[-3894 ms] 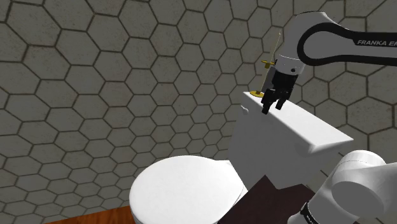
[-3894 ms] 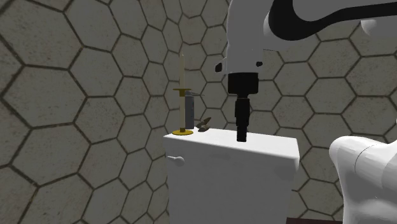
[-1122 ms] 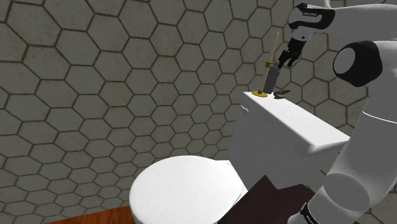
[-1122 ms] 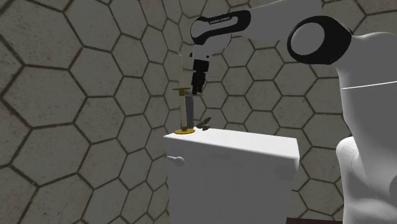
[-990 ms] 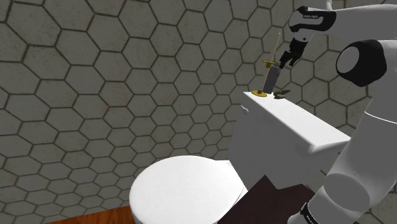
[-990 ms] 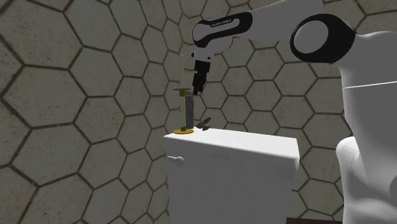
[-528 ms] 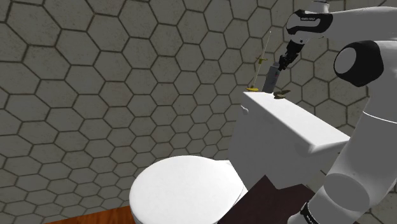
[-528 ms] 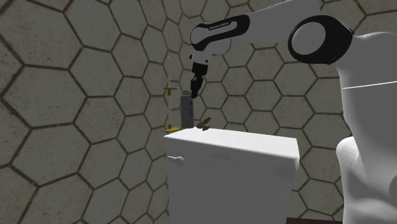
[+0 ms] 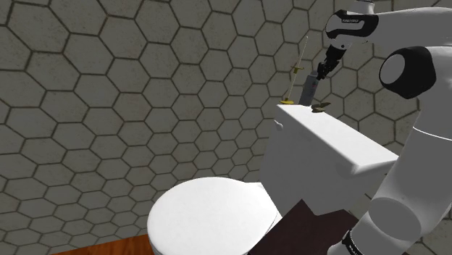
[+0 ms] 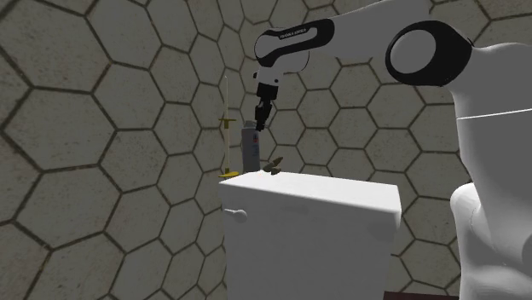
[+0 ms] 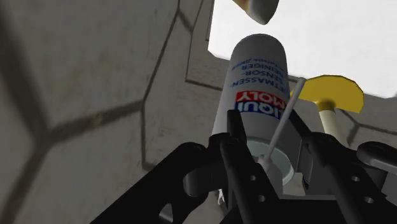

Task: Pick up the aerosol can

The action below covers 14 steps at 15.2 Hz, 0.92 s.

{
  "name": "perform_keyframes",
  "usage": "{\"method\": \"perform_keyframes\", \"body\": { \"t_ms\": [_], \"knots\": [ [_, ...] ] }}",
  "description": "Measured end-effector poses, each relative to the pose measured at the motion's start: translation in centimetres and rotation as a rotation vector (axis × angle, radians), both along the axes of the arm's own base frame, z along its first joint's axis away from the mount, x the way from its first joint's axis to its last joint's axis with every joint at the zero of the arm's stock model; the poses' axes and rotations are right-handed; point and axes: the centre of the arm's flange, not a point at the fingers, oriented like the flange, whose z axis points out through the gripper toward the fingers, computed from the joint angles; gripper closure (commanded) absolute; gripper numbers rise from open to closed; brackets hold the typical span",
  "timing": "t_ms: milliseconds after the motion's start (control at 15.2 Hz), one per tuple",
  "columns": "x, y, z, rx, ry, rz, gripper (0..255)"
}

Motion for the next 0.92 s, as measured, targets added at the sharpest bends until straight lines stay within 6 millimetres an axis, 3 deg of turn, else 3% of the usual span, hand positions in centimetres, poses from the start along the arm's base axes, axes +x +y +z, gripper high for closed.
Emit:
{"method": "perform_keyframes", "body": {
  "t_ms": [924],
  "knots": [
    [0.4,0.1,6.6,0.001,0.000,0.006,255]
  ]
}}
